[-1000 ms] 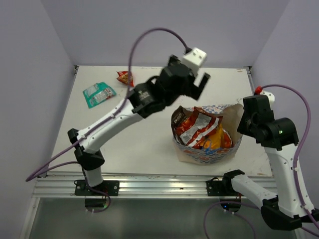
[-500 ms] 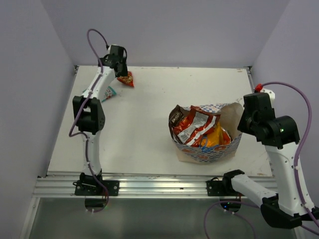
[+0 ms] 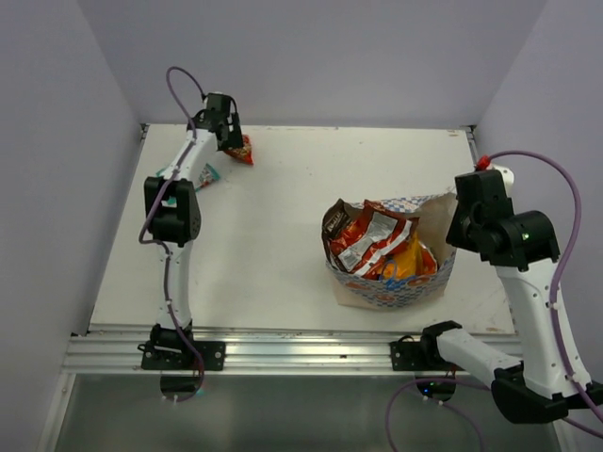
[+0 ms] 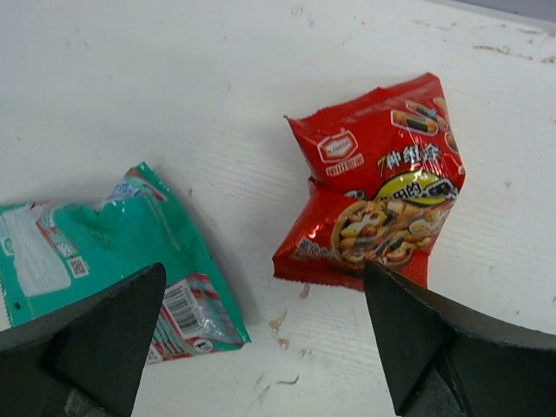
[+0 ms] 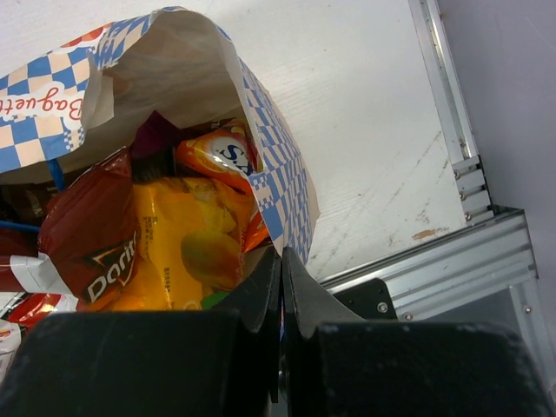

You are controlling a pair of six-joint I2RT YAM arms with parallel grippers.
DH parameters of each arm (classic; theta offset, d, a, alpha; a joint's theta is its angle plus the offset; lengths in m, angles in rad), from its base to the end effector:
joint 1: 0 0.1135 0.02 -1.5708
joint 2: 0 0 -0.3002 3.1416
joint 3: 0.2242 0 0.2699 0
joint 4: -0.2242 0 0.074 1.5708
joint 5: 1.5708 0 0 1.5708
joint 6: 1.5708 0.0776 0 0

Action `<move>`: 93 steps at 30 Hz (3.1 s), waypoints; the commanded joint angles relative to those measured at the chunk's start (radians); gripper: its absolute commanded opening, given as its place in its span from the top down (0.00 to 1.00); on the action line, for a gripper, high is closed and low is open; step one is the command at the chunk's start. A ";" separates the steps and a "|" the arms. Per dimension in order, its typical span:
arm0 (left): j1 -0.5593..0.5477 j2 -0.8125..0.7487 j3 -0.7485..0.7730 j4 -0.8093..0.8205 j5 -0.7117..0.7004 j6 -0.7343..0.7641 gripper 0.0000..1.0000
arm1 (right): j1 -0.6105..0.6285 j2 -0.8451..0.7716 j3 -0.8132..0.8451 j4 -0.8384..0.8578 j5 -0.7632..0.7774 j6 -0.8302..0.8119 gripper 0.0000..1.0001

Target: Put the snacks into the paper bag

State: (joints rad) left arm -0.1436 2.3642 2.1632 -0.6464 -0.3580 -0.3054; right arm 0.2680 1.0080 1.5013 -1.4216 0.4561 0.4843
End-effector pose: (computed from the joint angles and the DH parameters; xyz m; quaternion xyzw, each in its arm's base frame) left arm 0.5986 -0.0591 0.2204 -0.1372 0.9123 0.0848 0.3765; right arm 0.1530 0.0066 0.4298 0.1707 0.9112 -0.0865 0.3649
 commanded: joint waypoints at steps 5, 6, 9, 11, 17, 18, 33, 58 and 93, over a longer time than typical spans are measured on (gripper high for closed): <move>0.059 0.150 0.072 0.114 0.154 -0.040 0.00 | -0.001 0.050 0.065 -0.169 -0.004 -0.032 1.00; 0.059 0.176 0.076 0.120 0.169 -0.041 0.00 | -0.001 0.056 0.069 -0.169 -0.004 -0.033 1.00; 0.059 0.211 0.080 0.137 0.229 -0.050 0.01 | -0.001 0.076 0.077 -0.169 -0.005 -0.036 1.00; 0.058 0.221 0.083 0.146 0.266 -0.049 0.19 | -0.001 0.086 0.082 -0.169 -0.008 -0.038 1.00; 0.059 0.210 0.064 0.151 0.277 -0.038 1.00 | 0.000 0.089 0.083 -0.169 -0.010 -0.030 1.00; 0.059 0.204 0.063 0.151 0.278 -0.037 1.00 | -0.001 0.089 0.082 -0.168 -0.008 -0.030 1.00; 0.064 -0.334 -0.443 0.246 -0.079 -0.028 0.00 | -0.001 0.061 0.050 -0.140 -0.045 -0.026 1.00; 0.237 -0.263 -0.673 0.293 -0.050 0.035 0.36 | -0.001 0.015 0.062 -0.152 -0.068 -0.049 1.00; 0.230 -0.157 -0.436 0.260 -0.006 0.006 0.00 | -0.001 0.029 0.108 -0.169 -0.096 -0.039 1.00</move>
State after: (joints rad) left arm 0.0830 2.0998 1.6360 -0.2798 -0.3653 -0.2955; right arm 0.2680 1.0416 1.5341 -1.4078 0.3885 0.4519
